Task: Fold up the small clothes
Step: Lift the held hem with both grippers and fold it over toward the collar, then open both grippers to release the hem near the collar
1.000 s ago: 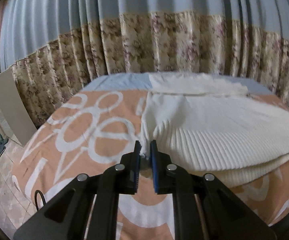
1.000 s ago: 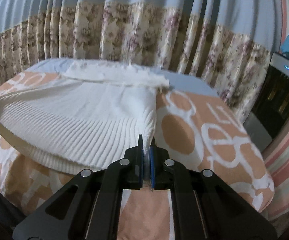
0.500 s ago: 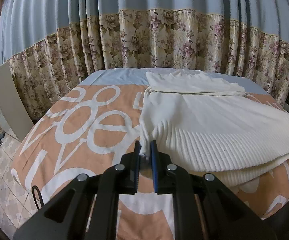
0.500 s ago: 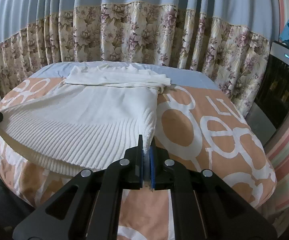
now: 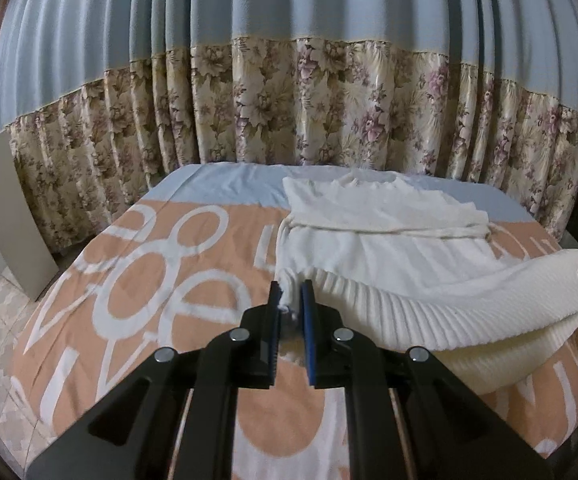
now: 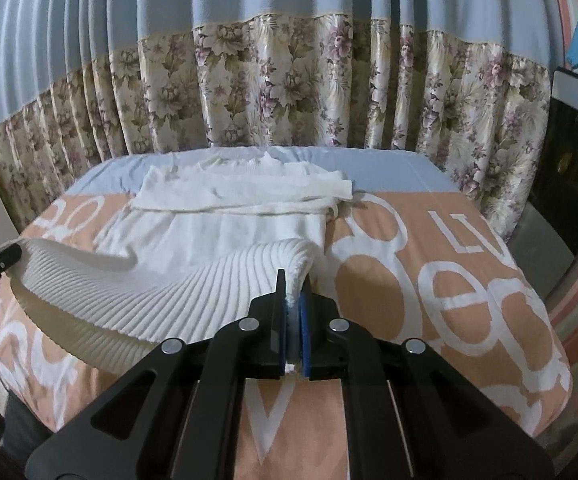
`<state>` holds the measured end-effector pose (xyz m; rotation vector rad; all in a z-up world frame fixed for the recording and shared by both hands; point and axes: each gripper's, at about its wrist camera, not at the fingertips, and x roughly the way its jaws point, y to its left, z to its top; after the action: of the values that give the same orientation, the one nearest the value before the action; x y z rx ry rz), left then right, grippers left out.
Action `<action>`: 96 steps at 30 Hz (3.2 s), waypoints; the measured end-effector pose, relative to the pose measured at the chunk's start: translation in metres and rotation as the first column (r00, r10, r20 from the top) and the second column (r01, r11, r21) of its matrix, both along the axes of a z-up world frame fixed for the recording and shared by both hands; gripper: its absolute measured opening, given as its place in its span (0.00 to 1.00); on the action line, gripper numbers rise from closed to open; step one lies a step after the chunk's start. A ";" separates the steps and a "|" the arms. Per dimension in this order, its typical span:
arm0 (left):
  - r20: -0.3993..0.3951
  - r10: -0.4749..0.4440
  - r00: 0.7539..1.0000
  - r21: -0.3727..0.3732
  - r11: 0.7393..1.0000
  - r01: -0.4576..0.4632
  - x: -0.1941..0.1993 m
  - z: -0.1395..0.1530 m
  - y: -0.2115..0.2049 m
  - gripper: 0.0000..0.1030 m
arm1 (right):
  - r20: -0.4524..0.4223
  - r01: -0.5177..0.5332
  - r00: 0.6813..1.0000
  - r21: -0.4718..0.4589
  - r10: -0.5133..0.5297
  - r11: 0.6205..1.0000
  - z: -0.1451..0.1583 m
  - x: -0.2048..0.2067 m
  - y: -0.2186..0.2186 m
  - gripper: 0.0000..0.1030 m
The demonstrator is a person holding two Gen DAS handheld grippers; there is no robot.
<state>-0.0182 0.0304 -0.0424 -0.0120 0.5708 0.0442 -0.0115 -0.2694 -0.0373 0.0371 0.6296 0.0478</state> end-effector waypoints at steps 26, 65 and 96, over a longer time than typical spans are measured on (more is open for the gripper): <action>0.007 -0.009 1.000 0.056 0.998 0.009 0.204 0.015 -0.011 0.10 | -0.085 -0.004 0.996 0.123 0.015 0.992 0.001 0.199 -0.027 0.06; -0.080 0.066 0.995 0.161 0.986 -0.052 0.412 -0.041 -0.004 0.10 | -0.382 0.136 0.922 0.158 -0.066 0.978 -0.070 0.415 -0.044 0.79; -0.350 -0.128 0.928 0.146 0.971 0.189 0.429 -0.097 -0.045 0.57 | -0.357 -0.115 0.928 0.006 0.110 0.993 -0.082 0.422 -0.004 0.60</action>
<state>0.4110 -0.0145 -0.1392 0.2199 0.9094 -0.0631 0.4107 -0.2731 -0.1192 -0.0057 0.9964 0.1500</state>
